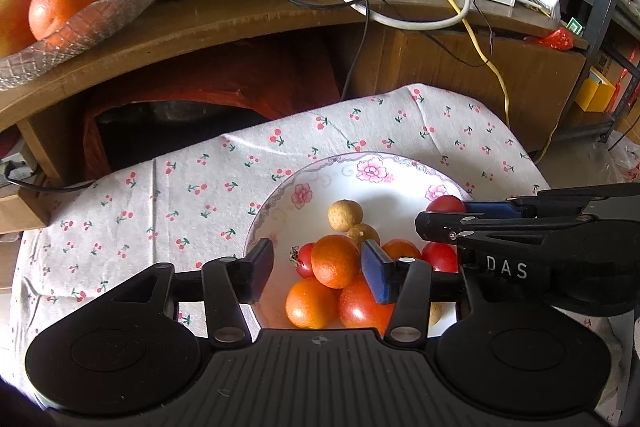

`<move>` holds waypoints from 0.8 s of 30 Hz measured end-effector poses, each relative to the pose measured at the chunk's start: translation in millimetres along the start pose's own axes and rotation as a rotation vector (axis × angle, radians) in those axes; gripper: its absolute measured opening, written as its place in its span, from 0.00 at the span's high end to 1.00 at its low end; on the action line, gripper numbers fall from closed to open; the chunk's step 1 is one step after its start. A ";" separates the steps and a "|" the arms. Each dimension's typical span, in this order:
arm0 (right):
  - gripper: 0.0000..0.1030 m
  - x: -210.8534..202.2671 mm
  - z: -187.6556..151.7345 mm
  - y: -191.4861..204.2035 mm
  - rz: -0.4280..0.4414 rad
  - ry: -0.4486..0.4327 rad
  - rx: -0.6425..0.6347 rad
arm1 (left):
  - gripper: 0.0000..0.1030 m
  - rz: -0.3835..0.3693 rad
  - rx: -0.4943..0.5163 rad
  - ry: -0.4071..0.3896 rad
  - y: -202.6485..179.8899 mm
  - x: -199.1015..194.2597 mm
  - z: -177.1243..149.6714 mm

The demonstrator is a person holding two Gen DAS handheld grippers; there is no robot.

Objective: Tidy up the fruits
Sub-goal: 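Open the left tool to drop the tangerine while the right tool releases the tomato into the bowl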

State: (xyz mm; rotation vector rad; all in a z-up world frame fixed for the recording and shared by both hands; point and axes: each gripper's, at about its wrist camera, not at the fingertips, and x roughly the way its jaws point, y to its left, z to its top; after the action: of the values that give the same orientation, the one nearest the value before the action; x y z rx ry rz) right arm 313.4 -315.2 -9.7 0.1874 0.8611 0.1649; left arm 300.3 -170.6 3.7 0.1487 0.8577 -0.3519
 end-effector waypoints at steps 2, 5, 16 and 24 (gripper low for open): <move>0.72 -0.7 0.7 -0.6 0.004 -0.002 0.007 | 0.41 0.000 -0.006 -0.004 1.1 -1.4 0.5; 0.72 -1.6 1.4 -1.7 0.009 -0.006 0.015 | 0.39 0.003 -0.010 -0.010 2.0 -3.0 1.4; 0.71 -9.0 -3.1 -1.0 -0.010 -0.011 0.021 | 0.30 0.015 -0.013 -0.020 2.1 -8.6 -2.4; 0.66 -27.4 -16.9 -0.3 -0.049 -0.001 0.017 | 0.18 0.036 0.000 -0.013 -3.5 -18.9 -12.2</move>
State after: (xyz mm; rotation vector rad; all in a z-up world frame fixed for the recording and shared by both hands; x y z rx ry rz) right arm 283.0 -319.9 -0.3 0.1819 0.8659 0.1117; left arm 279.0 -166.0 10.3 0.1615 0.8409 -0.3191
